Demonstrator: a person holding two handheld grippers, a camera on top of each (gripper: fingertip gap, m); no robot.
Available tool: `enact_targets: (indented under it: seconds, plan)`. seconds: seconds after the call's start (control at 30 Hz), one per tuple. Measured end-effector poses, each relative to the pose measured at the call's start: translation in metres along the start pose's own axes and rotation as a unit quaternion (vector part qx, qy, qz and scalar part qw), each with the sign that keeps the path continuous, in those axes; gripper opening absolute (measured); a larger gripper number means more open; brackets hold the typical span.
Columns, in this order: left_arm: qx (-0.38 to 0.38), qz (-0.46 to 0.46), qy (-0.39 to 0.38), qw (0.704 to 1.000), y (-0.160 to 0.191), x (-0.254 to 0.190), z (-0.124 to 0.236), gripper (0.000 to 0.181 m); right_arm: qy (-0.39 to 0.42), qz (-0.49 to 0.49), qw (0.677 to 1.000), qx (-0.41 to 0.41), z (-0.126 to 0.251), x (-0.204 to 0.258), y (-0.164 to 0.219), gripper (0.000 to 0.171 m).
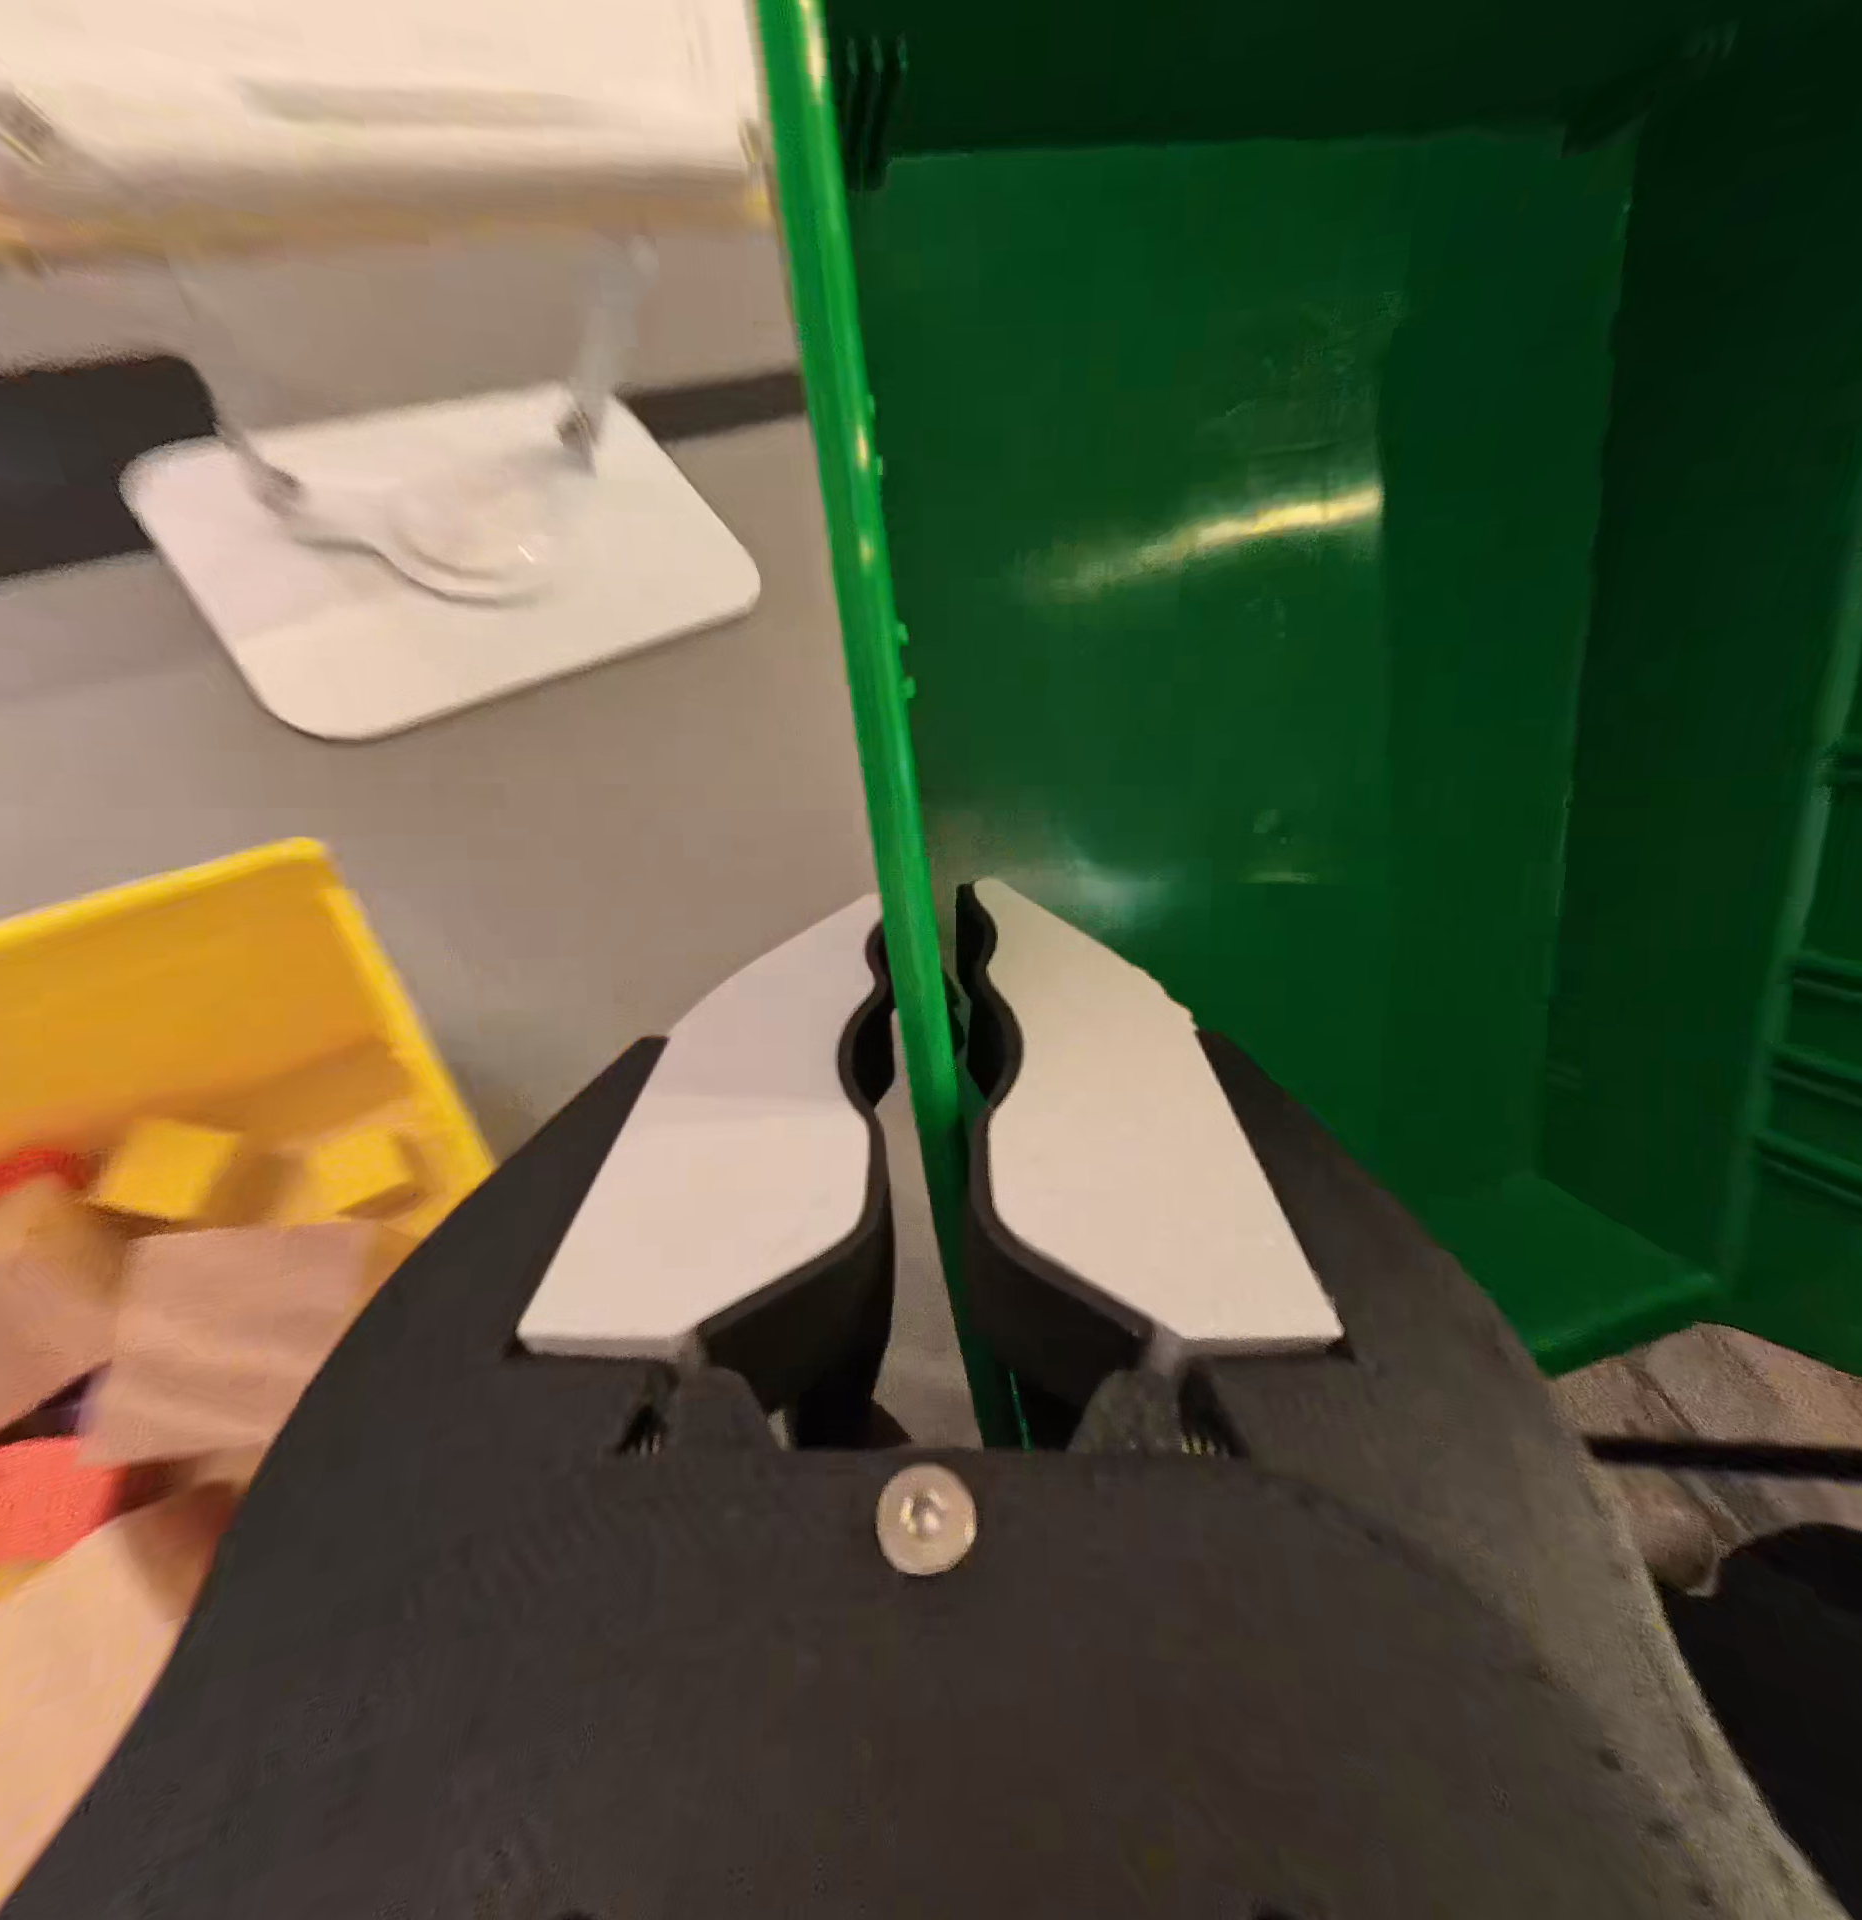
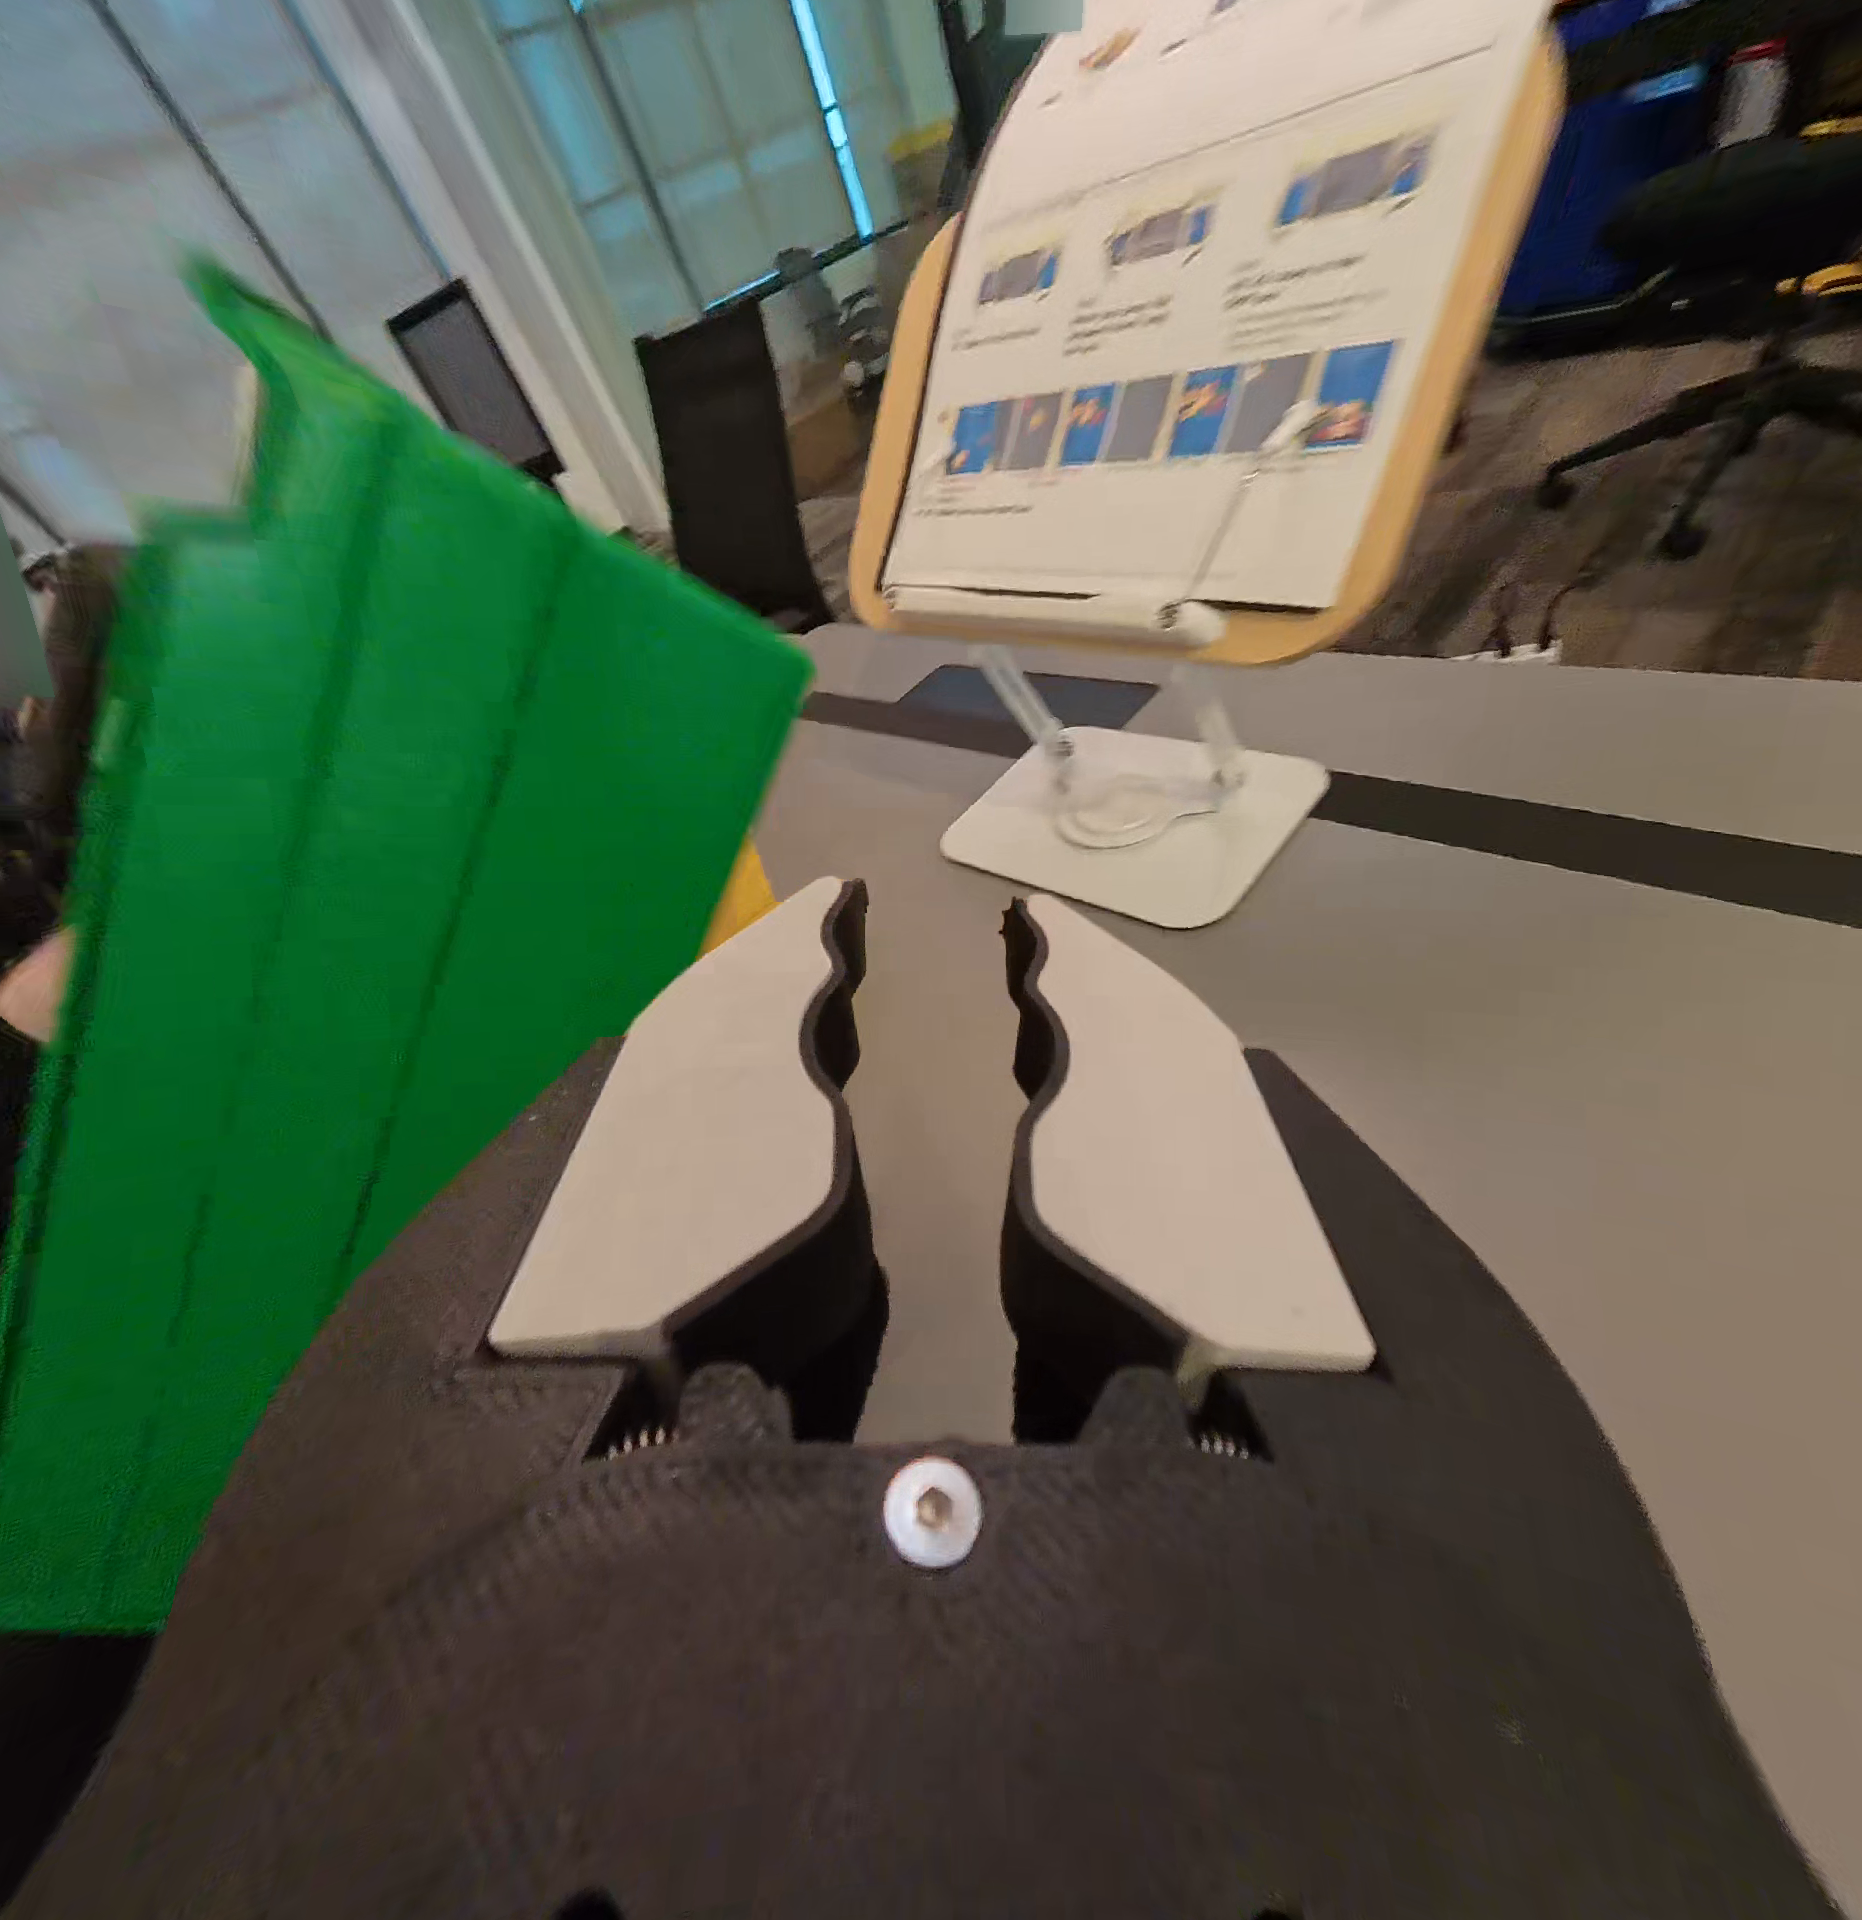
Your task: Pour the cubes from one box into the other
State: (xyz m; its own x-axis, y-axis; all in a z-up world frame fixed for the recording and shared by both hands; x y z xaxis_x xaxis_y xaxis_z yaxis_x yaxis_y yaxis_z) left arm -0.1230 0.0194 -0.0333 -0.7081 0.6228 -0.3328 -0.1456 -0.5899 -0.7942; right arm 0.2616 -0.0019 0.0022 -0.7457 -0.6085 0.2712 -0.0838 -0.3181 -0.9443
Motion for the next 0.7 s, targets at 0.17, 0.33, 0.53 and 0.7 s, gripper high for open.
enact_targets:
  seconds: [0.17, 0.33, 0.53, 0.7]
  plan:
    - [0.077, 0.045, 0.017, 0.996, 0.029, 0.000, -0.072, 0.015, 0.030, -0.025, 0.999, 0.000, 0.023, -0.022, -0.001, 0.022]
    - [0.116, 0.117, 0.034, 0.986, 0.048, 0.012, -0.105, 0.026, 0.025, -0.033, 0.998, 0.049, 0.011, -0.027, 0.009, 0.023]
    - [0.133, 0.160, 0.031, 0.978, 0.066, 0.021, -0.113, 0.028, 0.031, -0.056, 0.987, 0.144, -0.014, -0.034, 0.035, 0.031]
    - [0.073, 0.206, 0.056, 0.974, 0.069, 0.020, -0.103, 0.027, 0.047, -0.076, 0.964, 0.250, -0.029, -0.043, 0.065, 0.042]
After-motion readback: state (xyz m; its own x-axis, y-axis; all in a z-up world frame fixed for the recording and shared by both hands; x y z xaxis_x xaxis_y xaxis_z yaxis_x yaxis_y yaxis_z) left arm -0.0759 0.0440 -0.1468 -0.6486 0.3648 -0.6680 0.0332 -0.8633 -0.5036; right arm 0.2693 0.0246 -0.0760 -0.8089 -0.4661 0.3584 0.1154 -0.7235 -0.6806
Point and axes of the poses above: each gripper's, where its closed fingertips meet, z back along the fingers, y out of its underside, x = y × z across the jaws, the point moved 10 cm from there along z, back along the fingers, and after that the axes turned 3 degrees about z, right-handed, at the moved point
